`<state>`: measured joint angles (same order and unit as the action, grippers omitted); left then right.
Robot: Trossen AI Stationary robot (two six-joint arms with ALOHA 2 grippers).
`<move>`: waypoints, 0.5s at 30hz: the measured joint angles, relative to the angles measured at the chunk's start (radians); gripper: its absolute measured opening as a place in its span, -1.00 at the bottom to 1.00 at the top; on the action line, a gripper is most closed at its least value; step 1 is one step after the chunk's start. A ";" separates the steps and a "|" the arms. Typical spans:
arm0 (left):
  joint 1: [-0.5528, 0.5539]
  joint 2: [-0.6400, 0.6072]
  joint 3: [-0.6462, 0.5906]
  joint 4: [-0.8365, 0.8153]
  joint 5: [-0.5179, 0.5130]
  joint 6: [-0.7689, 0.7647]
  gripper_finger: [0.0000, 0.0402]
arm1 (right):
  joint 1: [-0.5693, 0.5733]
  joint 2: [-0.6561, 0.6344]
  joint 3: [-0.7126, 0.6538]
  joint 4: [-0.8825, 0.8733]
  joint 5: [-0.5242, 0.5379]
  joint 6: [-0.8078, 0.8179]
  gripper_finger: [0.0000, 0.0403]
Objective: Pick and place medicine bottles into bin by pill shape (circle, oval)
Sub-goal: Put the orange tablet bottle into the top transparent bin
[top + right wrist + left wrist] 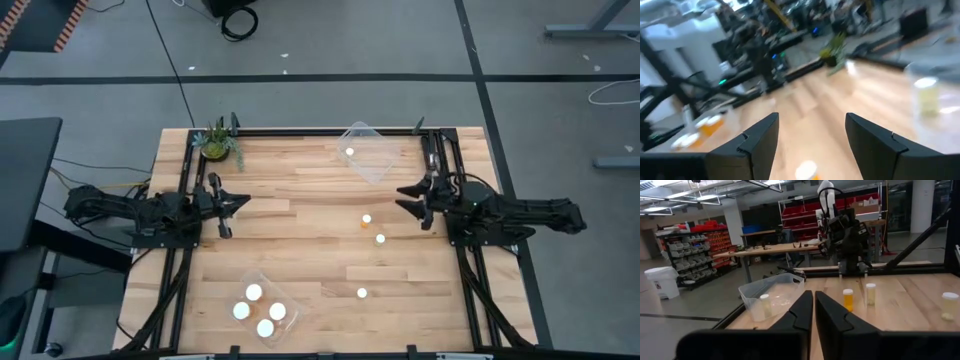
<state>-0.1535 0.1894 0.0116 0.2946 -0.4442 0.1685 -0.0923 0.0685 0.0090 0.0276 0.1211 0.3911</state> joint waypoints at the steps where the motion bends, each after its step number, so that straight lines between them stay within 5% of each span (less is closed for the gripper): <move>1: 0.000 0.000 0.000 0.000 0.000 0.000 -0.88 | 0.008 0.012 0.000 -0.001 -0.013 0.010 0.17; 15: 0.000 0.000 0.000 0.000 0.000 0.000 -0.84 | 0.090 0.322 -0.001 0.052 0.073 0.055 0.17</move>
<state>-0.1535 0.1894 0.0116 0.2945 -0.4446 0.1684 -0.0025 0.3908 0.0082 0.0800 0.1937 0.4465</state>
